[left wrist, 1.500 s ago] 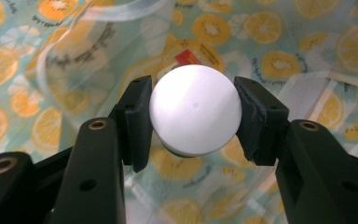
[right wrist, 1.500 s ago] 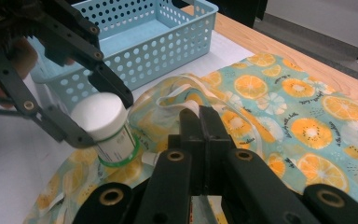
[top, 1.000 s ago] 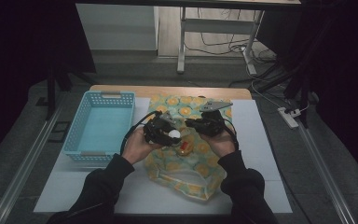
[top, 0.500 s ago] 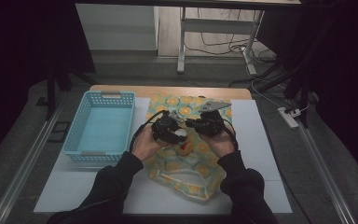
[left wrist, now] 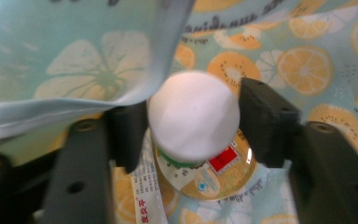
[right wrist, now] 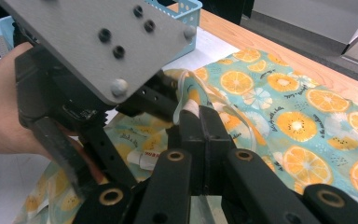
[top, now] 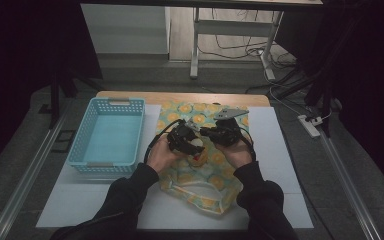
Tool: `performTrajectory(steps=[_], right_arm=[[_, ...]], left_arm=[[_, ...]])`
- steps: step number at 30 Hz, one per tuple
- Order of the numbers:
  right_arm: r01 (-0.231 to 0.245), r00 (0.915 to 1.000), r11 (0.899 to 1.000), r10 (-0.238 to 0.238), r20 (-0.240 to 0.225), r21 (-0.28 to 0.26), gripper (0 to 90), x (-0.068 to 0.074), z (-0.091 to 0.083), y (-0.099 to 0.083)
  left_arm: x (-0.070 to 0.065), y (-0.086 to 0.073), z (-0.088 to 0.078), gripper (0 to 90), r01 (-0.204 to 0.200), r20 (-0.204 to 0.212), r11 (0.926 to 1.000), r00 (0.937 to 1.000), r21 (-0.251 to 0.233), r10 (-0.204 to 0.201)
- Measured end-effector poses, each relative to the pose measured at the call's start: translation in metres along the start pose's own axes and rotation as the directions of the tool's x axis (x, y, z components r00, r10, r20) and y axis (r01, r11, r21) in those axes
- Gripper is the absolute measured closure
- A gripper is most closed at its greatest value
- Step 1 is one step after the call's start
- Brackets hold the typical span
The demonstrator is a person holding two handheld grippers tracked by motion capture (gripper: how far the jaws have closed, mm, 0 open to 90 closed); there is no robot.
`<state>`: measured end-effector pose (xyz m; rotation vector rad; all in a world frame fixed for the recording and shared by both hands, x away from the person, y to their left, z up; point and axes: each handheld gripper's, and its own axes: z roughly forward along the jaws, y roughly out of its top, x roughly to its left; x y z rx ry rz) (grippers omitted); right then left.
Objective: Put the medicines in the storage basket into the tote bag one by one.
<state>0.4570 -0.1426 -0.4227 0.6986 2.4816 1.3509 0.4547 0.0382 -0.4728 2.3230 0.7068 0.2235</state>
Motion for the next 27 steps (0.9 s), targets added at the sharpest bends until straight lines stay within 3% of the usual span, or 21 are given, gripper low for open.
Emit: performTrajectory(steps=[6,15,20,27], right_arm=[[0.003,1.0,1.0,-0.003,-0.005,0.001,90.0,0.001,-0.001,0.0],[-0.004,0.9998,1.0,0.004,-0.019,0.002,90.0,0.001,-0.002,0.001],[0.002,0.9996,1.0,-0.002,-0.028,0.002,90.0,0.004,-0.002,0.002],[0.011,0.9993,1.0,-0.011,-0.035,0.003,90.0,0.007,-0.003,0.004]], left_arm=[[-0.003,0.0,-0.016,29.8,-0.008,-0.01,0.9999,0.9999,-0.007,0.008],[-0.009,-0.015,-0.041,15.9,0.023,0.068,0.9986,0.9975,-0.048,-0.02],[-0.016,-0.025,-0.046,10.2,0.041,0.084,0.9966,0.9959,-0.072,-0.034],[-0.02,-0.039,-0.054,2.4,0.089,0.166,0.9886,0.9837,-0.122,-0.068]])
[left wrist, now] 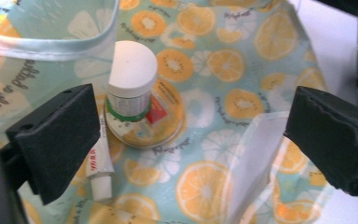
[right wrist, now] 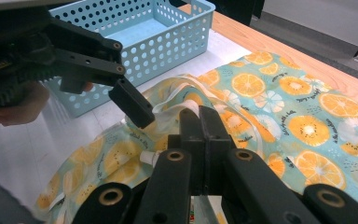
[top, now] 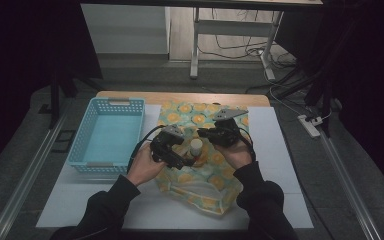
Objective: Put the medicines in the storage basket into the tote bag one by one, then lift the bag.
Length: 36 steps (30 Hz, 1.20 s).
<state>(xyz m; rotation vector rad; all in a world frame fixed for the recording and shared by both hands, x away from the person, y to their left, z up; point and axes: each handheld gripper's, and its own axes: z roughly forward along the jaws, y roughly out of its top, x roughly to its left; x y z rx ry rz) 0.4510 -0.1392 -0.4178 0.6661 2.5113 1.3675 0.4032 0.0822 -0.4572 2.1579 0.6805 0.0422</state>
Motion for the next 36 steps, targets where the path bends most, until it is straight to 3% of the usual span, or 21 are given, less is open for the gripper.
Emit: performTrajectory(steps=[6,8,13,18,25,28,36], right_arm=[[0.0,1.0,1.0,0.0,-0.007,0.001,90.0,0.001,0.0,0.0],[0.002,0.9999,1.0,-0.002,-0.01,0.003,90.0,0.002,0.001,0.0],[0.006,0.9999,1.0,-0.006,-0.012,0.002,90.0,0.003,0.0,0.001],[0.01,0.9999,1.0,-0.01,-0.012,0.007,90.0,0.004,0.001,0.001],[0.013,0.9997,1.0,-0.013,-0.018,0.011,90.0,0.006,0.002,0.001],[0.017,0.9997,1.0,-0.017,-0.019,0.012,90.0,0.007,0.003,0.001],[0.019,0.9995,1.0,-0.019,-0.023,0.019,90.0,0.008,0.005,0.001]], left_arm=[[-0.004,-0.012,-0.001,0.0,0.001,0.007,0.9999,1.0,0.012,-0.001],[-0.005,-0.015,-0.002,1.1,0.015,0.03,0.9997,0.9994,0.02,-0.015],[-0.01,-0.022,-0.004,2.0,-0.004,0.036,0.9998,0.9994,0.019,0.004],[-0.018,-0.031,-0.002,1.4,-0.039,0.028,0.9985,0.9989,0.038,0.038],[-0.02,-0.044,0.005,0.0,-0.021,0.015,0.9993,0.9997,0.03,0.021],[-0.02,-0.047,0.011,0.0,-0.004,0.034,0.999,0.9994,0.044,0.002],[-0.024,-0.05,0.032,0.0,-0.028,-0.012,0.9922,0.9995,0.121,0.029]])
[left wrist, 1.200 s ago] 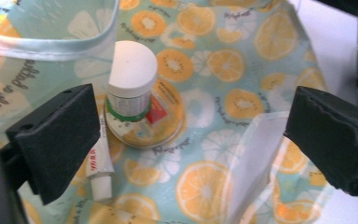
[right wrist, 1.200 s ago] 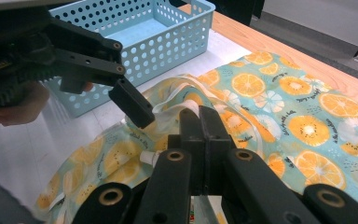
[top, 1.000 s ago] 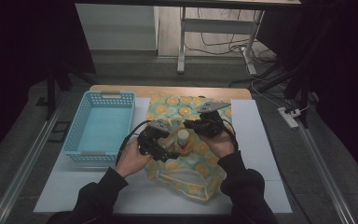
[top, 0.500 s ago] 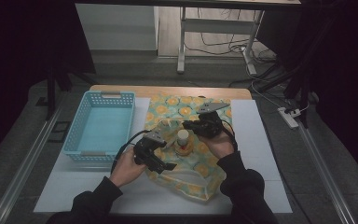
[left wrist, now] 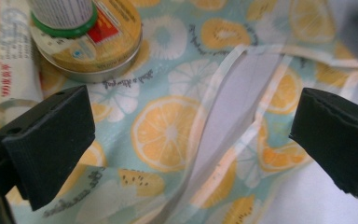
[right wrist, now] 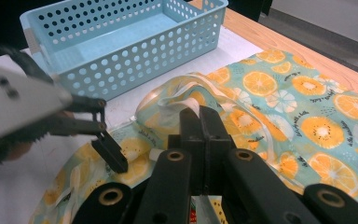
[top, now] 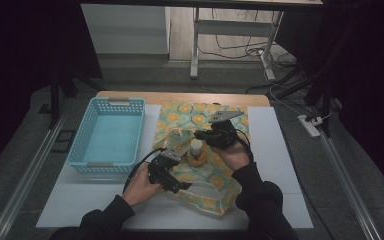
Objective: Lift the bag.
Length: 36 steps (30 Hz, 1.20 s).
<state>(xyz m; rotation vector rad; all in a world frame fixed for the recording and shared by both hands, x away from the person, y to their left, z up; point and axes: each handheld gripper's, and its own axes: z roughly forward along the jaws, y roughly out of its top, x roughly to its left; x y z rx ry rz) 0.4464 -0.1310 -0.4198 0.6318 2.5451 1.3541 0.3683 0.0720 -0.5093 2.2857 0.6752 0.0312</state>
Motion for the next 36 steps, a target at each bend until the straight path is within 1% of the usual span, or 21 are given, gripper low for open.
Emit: performTrajectory(steps=[3,4,6,7,11,12,16,18,19,20,22,24,25,27,29,31,32,33,34,35,36], right_arm=[[0.004,1.0,1.0,-0.004,-0.001,0.003,90.0,0.0,0.001,0.0],[0.004,1.0,1.0,-0.004,0.0,0.005,90.0,0.0,0.001,-0.001],[0.005,1.0,1.0,-0.005,-0.001,0.007,90.0,0.001,0.001,-0.001],[0.005,1.0,1.0,-0.005,-0.001,0.007,90.0,0.001,0.002,-0.001],[0.007,1.0,1.0,-0.007,-0.002,0.007,90.0,0.001,0.002,-0.001],[0.007,1.0,1.0,-0.007,-0.001,0.008,90.0,0.001,0.002,-0.001],[0.004,1.0,1.0,-0.004,0.002,0.007,90.0,0.0,0.001,-0.001],[0.001,1.0,1.0,-0.001,0.003,0.008,90.0,0.0,0.002,-0.002],[0.001,1.0,1.0,-0.001,0.003,0.009,90.0,-0.001,0.002,-0.002],[0.001,1.0,1.0,-0.001,0.003,0.01,90.0,-0.001,0.002,-0.002],[0.001,1.0,1.0,-0.001,0.003,0.009,90.0,0.0,0.002,-0.002],[0.001,1.0,1.0,-0.001,0.003,0.006,90.0,-0.001,0.001,-0.002],[0.001,1.0,1.0,-0.001,0.003,0.006,90.0,-0.001,0.001,-0.002],[0.0,1.0,1.0,0.0,0.005,0.006,90.0,-0.002,0.001,-0.002],[-0.005,1.0,1.0,0.005,0.006,0.009,90.0,-0.003,0.001,-0.003],[-0.008,0.9999,1.0,0.008,0.008,0.014,90.0,-0.005,0.002,-0.004],[-0.01,0.9999,1.0,0.01,0.008,0.014,90.0,-0.005,0.002,-0.005],[-0.011,0.9999,1.0,0.011,0.009,0.016,90.0,-0.006,0.002,-0.005],[-0.012,0.9999,1.0,0.011,0.01,0.017,90.0,-0.006,0.002,-0.005],[-0.012,0.9999,1.0,0.012,0.01,0.017,90.0,-0.006,0.002,-0.005],[-0.012,0.9999,1.0,0.012,0.009,0.017,90.0,-0.006,0.002,-0.005]], left_arm=[[0.001,0.0,0.009,0.4,0.001,-0.015,0.9999,0.9999,0.016,-0.001],[0.001,0.0,0.013,0.5,-0.005,-0.026,0.9995,0.9997,0.031,0.006],[0.001,0.0,0.018,0.4,-0.006,-0.034,0.9992,0.9994,0.04,0.007],[0.002,0.0,0.02,0.4,-0.017,-0.039,0.9984,0.9991,0.054,0.019],[0.004,0.0,0.03,0.9,0.002,-0.04,0.9983,0.9992,0.058,0.0],[0.005,-0.001,0.032,0.9,-0.007,-0.039,0.9975,0.9992,0.071,0.01],[0.003,-0.001,0.035,2.3,-0.035,-0.073,0.9958,0.9964,0.085,0.042],[0.002,-0.001,0.035,6.1,-0.056,-0.102,0.9942,0.9926,0.092,0.065],[0.002,-0.002,0.034,7.9,-0.067,-0.108,0.9937,0.9912,0.09,0.076],[0.002,-0.003,0.033,9.4,-0.068,-0.109,0.9939,0.9911,0.087,0.077],[0.003,-0.003,0.031,17.5,-0.069,-0.108,0.9944,0.9911,0.08,0.077],[0.003,-0.003,0.028,30.1,-0.081,-0.098,0.9935,0.9912,0.08,0.088],[0.003,-0.002,0.028,33.8,-0.081,-0.096,0.9934,0.9914,0.082,0.088],[0.003,-0.001,0.027,38.2,-0.07,-0.1,0.9936,0.9919,0.088,0.079],[0.005,0.0,0.026,47.9,-0.06,-0.106,0.9942,0.9919,0.09,0.069],[0.006,0.001,0.025,54.4,-0.058,-0.111,0.9941,0.9915,0.092,0.068],[0.007,0.001,0.025,56.8,-0.052,-0.1,0.9947,0.9932,0.088,0.06],[0.007,0.0,0.024,66.8,-0.053,-0.088,0.9949,0.9943,0.086,0.061],[0.007,0.0,0.024,74.6,-0.054,-0.082,0.9949,0.9948,0.085,0.061],[0.007,0.001,0.024,77.4,-0.046,-0.075,0.995,0.9958,0.089,0.053],[0.007,0.001,0.024,80.9,-0.028,-0.068,0.9957,0.9971,0.088,0.034]])
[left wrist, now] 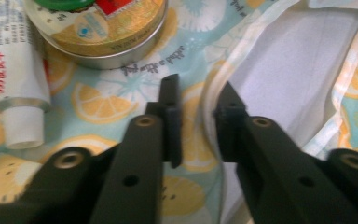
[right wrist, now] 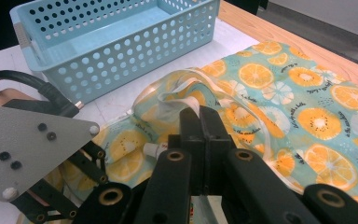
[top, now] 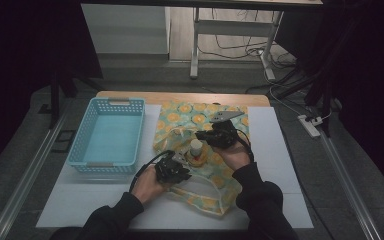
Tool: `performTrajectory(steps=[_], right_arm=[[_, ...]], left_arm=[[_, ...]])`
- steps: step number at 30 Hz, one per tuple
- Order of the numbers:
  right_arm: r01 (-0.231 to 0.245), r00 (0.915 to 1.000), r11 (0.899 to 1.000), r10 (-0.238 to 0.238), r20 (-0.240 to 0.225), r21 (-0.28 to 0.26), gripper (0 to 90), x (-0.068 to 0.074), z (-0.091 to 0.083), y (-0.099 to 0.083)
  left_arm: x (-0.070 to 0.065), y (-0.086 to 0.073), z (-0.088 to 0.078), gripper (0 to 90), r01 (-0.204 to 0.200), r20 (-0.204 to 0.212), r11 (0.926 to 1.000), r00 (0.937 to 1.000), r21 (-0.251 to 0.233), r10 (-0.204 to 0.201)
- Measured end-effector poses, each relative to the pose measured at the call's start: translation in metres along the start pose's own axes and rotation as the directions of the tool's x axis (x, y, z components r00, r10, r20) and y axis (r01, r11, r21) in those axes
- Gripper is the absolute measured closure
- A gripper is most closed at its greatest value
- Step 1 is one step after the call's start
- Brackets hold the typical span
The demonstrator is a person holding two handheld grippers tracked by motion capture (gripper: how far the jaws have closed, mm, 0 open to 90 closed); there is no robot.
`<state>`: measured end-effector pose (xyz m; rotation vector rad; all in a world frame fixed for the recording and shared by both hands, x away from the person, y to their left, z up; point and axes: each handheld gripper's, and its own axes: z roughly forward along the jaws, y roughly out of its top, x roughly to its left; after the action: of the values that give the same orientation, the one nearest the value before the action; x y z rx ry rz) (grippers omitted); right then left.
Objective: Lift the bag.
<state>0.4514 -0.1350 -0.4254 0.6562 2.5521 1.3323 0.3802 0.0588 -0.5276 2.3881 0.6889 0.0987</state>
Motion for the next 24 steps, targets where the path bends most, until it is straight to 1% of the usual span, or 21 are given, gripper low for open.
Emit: performTrajectory(steps=[1,2,4,5,7,10,12,15,17,19,21,24], right_arm=[[0.0,1.0,1.0,0.0,0.0,0.001,90.0,0.0,0.0,0.0],[-0.001,1.0,1.0,0.001,-0.001,0.002,90.0,0.0,0.0,0.0],[0.002,1.0,1.0,-0.002,-0.002,0.002,90.0,0.0,-0.001,0.0],[0.002,1.0,1.0,-0.002,-0.003,0.003,90.0,0.0,-0.001,0.0],[0.003,1.0,1.0,-0.003,-0.004,0.004,90.0,0.0,-0.002,0.0],[0.005,1.0,1.0,-0.005,-0.006,0.002,90.0,-0.001,-0.003,0.001],[0.005,1.0,1.0,-0.005,-0.006,0.002,90.0,0.0,-0.003,0.001],[0.008,0.9999,1.0,-0.008,-0.008,0.002,90.0,0.001,-0.004,0.003],[0.012,0.9998,1.0,-0.012,-0.016,0.003,90.0,0.002,-0.005,0.004],[0.013,0.9997,1.0,-0.013,-0.022,0.001,90.0,0.003,-0.006,0.006],[0.016,0.9996,1.0,-0.016,-0.024,0.005,90.0,0.004,-0.007,0.007],[0.01,0.9995,1.0,-0.01,-0.028,0.011,90.0,0.002,-0.007,0.007]], left_arm=[[0.0,0.001,0.0,86.2,0.011,0.011,0.9999,0.9999,0.006,-0.011],[0.0,0.002,0.0,88.2,0.022,0.008,0.9997,0.9997,0.012,-0.022],[0.0,0.003,0.0,88.8,0.059,0.011,0.9981,0.9982,0.018,-0.059],[0.0,0.004,0.0,88.9,0.061,0.011,0.9979,0.998,0.022,-0.061],[0.0,0.003,0.0,89.0,0.084,0.01,0.9964,0.9964,0.013,-0.084],[0.0,0.004,-0.005,89.1,0.102,0.016,0.9948,0.9947,-0.001,-0.102],[0.0,0.006,-0.009,89.1,0.109,0.019,0.994,0.9939,-0.011,-0.108],[0.0,0.007,-0.016,89.2,0.104,0.025,0.9942,0.9943,-0.026,-0.103],[0.0,0.007,-0.019,89.2,0.101,0.039,0.9941,0.9943,-0.04,-0.099],[0.0,0.009,-0.021,89.2,0.107,0.057,0.9937,0.9929,-0.034,-0.105],[0.0,0.01,-0.023,89.3,0.11,0.067,0.9935,0.9919,-0.031,-0.108],[0.0,0.014,-0.028,89.3,0.123,0.089,0.9918,0.9888,-0.035,-0.119]])
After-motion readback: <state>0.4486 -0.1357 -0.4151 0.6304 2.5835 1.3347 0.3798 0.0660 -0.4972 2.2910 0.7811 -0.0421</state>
